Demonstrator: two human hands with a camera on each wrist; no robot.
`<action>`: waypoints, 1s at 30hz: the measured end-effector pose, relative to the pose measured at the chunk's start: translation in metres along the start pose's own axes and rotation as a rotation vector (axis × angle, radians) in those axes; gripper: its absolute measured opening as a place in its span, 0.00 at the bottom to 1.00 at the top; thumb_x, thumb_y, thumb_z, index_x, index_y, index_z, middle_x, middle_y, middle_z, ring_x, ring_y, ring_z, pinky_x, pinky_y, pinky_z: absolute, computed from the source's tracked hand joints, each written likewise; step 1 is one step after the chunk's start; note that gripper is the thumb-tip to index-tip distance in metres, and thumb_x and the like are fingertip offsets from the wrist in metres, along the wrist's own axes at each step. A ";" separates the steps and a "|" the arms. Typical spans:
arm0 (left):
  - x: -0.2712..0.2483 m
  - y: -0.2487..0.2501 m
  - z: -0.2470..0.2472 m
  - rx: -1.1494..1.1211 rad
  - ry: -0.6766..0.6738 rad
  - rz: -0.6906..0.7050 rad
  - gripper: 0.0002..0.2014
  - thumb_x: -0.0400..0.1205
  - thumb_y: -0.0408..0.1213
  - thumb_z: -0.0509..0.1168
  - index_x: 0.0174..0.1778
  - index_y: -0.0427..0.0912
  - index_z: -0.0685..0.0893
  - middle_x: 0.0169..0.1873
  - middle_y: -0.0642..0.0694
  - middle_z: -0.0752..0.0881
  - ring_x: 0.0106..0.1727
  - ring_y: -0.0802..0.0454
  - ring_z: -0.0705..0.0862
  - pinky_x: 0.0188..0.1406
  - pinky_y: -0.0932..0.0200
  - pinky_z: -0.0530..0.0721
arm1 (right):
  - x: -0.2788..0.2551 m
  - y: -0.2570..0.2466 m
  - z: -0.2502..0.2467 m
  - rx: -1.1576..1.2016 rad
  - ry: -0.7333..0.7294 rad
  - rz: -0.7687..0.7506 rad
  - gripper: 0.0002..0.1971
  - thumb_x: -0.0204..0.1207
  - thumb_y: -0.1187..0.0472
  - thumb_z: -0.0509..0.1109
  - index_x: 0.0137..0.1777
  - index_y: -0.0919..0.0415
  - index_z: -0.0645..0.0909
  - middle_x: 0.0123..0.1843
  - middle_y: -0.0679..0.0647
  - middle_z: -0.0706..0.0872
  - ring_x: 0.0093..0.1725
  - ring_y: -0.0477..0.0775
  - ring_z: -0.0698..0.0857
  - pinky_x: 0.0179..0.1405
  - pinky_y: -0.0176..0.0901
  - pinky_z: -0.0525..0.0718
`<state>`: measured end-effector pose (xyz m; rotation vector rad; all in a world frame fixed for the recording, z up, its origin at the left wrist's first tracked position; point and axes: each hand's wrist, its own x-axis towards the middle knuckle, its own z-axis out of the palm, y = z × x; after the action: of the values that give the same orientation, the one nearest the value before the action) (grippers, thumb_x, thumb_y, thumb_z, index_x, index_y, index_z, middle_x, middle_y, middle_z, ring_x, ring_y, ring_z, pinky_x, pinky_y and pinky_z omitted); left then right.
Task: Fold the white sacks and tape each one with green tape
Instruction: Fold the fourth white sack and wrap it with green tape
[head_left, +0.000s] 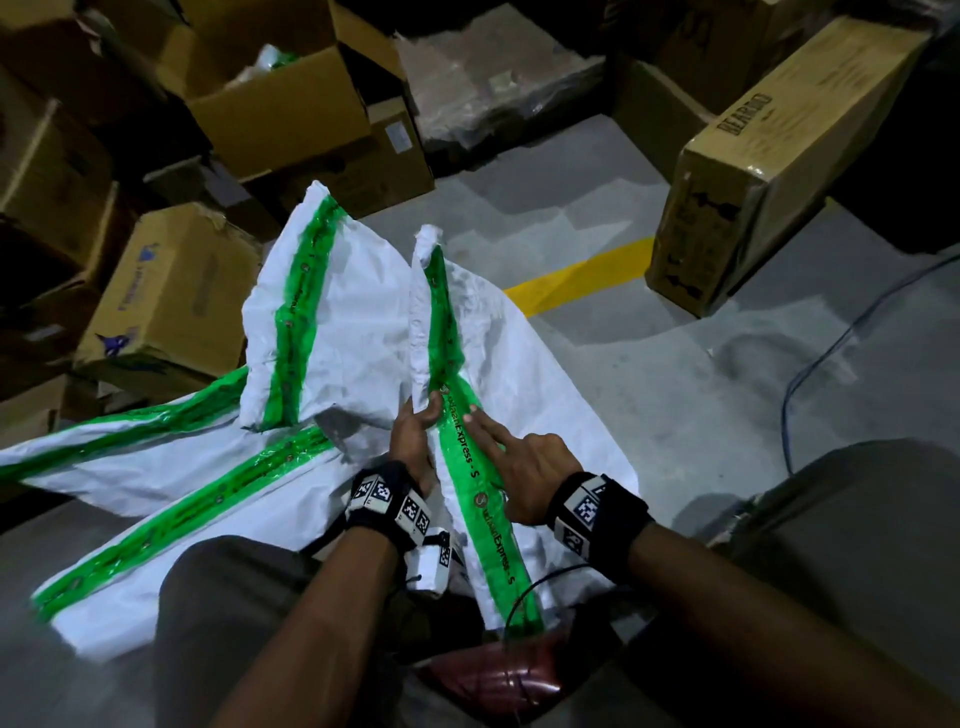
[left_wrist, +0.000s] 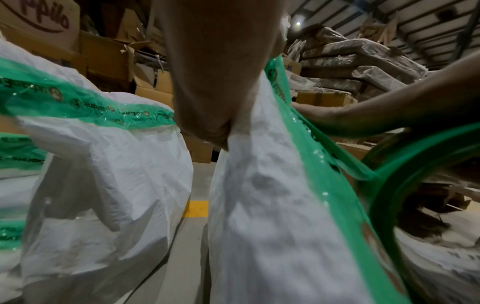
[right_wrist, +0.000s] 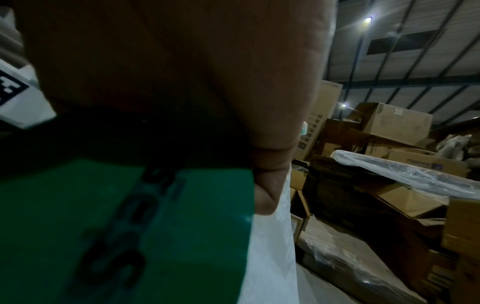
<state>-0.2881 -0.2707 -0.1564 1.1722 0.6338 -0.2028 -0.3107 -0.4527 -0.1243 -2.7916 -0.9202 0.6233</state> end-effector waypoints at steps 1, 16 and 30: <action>-0.002 0.000 0.000 0.016 -0.004 0.005 0.40 0.71 0.53 0.80 0.75 0.36 0.77 0.67 0.26 0.83 0.57 0.32 0.87 0.55 0.38 0.86 | 0.001 -0.002 0.001 0.001 -0.012 -0.005 0.53 0.78 0.42 0.69 0.88 0.52 0.33 0.90 0.47 0.34 0.54 0.64 0.88 0.42 0.49 0.71; 0.042 0.046 0.011 0.164 0.386 -0.089 0.31 0.58 0.44 0.80 0.57 0.35 0.89 0.50 0.34 0.91 0.46 0.35 0.91 0.50 0.33 0.90 | -0.001 0.013 0.030 0.215 0.168 0.058 0.48 0.64 0.54 0.61 0.89 0.45 0.52 0.89 0.56 0.54 0.63 0.66 0.77 0.45 0.60 0.82; -0.035 -0.033 -0.008 0.058 0.111 -0.124 0.20 0.78 0.36 0.76 0.66 0.36 0.86 0.58 0.31 0.89 0.50 0.36 0.92 0.43 0.40 0.91 | 0.026 0.017 0.016 0.535 0.105 0.062 0.37 0.74 0.47 0.73 0.82 0.54 0.65 0.78 0.63 0.64 0.58 0.72 0.85 0.56 0.56 0.84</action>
<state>-0.3348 -0.2823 -0.1650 1.2063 0.8037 -0.2640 -0.2893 -0.4507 -0.1526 -2.3504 -0.5449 0.6146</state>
